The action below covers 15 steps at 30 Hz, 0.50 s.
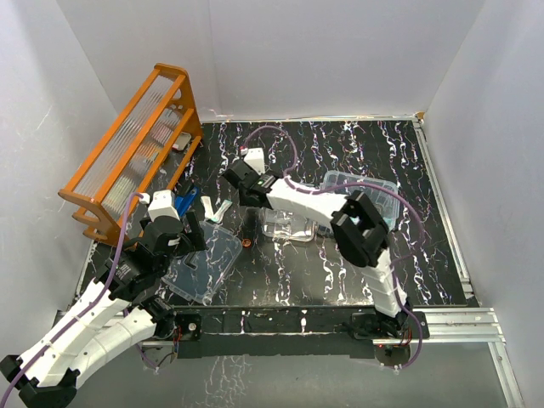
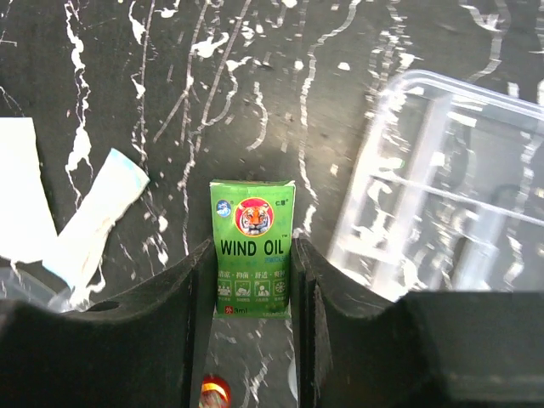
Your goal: Organize the medicine kit
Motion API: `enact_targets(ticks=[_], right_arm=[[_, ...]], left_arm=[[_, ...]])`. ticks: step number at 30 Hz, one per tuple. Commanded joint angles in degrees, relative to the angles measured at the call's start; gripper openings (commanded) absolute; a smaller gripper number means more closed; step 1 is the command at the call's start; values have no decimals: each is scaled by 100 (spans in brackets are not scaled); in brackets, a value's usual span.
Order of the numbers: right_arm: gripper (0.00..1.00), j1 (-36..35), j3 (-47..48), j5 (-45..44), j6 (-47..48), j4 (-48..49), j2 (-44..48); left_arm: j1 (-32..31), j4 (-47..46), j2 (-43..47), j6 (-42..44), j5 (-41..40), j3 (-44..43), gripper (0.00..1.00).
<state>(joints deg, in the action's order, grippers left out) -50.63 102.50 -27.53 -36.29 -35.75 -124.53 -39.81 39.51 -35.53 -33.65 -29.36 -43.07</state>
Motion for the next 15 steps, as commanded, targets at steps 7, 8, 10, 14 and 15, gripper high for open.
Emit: enact_targets(ticks=[7, 8, 10, 14, 15], right_arm=[[36, 351, -2021, -544, -269, 147, 2213], [36, 384, -2223, -551, -318, 147, 2388], [36, 441, -2585, -574, -430, 147, 2704], [36, 501, -3092, -633, -609, 171, 2943], [36, 521, -3159, -631, -638, 174, 2942]], left_arm=[[26, 31, 15, 11, -39, -20, 79], [26, 25, 11, 16, -35, -25, 79], [26, 10, 6, 25, -19, -13, 79], [26, 5, -37, 43, 0, -14, 79], [26, 4, -46, 36, 1, -18, 79]])
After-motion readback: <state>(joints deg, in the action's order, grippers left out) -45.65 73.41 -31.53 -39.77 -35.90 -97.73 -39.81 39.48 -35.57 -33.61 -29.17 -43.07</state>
